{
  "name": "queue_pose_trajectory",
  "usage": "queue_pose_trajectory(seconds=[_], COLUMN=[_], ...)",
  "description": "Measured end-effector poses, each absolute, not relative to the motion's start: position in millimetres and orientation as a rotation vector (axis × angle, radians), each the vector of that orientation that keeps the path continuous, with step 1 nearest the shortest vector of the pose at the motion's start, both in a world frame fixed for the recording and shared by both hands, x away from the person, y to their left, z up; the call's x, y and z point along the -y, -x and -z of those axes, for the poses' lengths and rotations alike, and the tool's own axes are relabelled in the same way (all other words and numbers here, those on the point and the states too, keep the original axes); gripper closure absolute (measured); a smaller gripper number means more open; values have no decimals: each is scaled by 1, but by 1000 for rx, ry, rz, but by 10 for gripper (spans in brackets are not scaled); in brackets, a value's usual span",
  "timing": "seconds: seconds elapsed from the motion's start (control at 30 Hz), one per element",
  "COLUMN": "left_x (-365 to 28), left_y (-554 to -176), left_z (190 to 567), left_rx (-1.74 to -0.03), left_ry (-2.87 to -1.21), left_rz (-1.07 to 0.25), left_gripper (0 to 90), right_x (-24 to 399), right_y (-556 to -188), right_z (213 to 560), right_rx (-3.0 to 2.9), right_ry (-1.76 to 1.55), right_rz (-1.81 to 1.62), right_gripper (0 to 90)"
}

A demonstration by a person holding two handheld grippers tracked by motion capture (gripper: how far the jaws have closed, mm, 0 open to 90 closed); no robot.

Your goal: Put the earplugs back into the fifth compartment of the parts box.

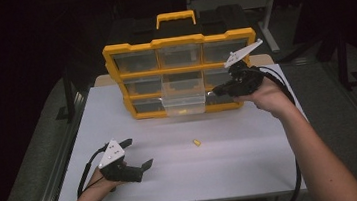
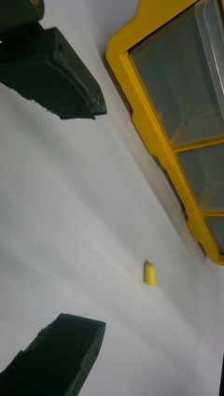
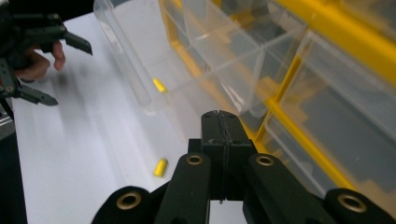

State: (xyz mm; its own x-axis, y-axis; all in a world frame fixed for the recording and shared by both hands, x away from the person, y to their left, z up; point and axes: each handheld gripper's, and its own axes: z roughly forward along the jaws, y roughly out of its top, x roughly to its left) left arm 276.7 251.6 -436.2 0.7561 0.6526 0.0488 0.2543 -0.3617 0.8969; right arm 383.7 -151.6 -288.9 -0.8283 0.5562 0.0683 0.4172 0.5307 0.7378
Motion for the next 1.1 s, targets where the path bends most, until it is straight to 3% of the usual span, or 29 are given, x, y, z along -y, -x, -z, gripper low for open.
queue_pose_trajectory(seconds=[0.13, 0.2, 0.27, 0.43, 0.7, 0.83, 1.1], left_x=[-251, -251, -251, -251, -251, -251, -251], left_y=[-276, -277, -277, -277, -276, -276, -276], left_z=[436, 436, 436, 436, 437, 437, 437], left_rx=[-689, -689, -689, -690, -691, -690, -689], left_ry=[-1944, -1943, -1942, -1942, -1943, -1944, -1944], left_rz=[-494, -494, -494, -492, -488, -486, -487], left_gripper=[0, 0, 0, 0, 0, 0, 0], right_x=[152, 151, 151, 149, 146, 142, 131], right_y=[-382, -380, -379, -376, -372, -370, -366], right_z=[298, 308, 310, 327, 350, 360, 382], right_rx=[-2599, -2593, -2589, -2589, -2590, -2594, -2607], right_ry=[-839, -849, -851, -867, -890, -904, -906], right_rz=[-1173, -1177, -1179, -1185, -1186, -1186, -1191], right_gripper=[831, 730, 712, 556, 385, 337, 324])
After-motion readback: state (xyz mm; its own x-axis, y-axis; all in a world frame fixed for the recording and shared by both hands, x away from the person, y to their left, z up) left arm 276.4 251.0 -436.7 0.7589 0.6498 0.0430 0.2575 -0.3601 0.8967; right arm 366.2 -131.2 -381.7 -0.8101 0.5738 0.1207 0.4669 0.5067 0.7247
